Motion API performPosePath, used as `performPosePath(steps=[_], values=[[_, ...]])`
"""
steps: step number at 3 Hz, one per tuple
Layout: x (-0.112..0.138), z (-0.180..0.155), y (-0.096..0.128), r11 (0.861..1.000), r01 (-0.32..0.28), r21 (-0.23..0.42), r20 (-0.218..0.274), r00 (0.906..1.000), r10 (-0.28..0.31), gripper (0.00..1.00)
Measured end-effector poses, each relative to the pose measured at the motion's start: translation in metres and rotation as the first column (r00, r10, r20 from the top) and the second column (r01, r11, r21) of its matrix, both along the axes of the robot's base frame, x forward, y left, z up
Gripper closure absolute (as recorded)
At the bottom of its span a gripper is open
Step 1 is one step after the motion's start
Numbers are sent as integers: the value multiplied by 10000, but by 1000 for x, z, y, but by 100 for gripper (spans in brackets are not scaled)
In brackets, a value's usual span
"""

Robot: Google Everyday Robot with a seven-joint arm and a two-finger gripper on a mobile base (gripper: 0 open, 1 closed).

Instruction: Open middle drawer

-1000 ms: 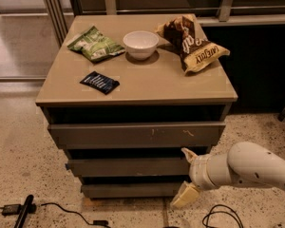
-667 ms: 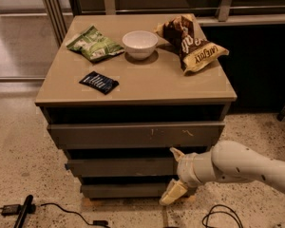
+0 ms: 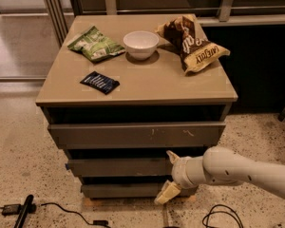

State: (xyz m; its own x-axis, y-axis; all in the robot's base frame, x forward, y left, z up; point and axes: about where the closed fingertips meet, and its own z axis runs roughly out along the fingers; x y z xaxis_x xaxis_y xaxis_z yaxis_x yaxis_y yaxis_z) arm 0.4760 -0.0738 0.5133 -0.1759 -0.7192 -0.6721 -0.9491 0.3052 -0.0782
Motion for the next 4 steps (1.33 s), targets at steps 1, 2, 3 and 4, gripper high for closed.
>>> performPosePath(steps=[1, 2, 3, 4], values=[[4, -15, -1, 9998, 188, -87, 79, 9998, -187, 0], [12, -35, 0, 9991, 359, -238, 192, 9992, -354, 0], [22, -54, 0, 9981, 531, -305, 362, 9980, -520, 0], [38, -66, 6, 9977, 650, -212, 735, 9953, -632, 0]])
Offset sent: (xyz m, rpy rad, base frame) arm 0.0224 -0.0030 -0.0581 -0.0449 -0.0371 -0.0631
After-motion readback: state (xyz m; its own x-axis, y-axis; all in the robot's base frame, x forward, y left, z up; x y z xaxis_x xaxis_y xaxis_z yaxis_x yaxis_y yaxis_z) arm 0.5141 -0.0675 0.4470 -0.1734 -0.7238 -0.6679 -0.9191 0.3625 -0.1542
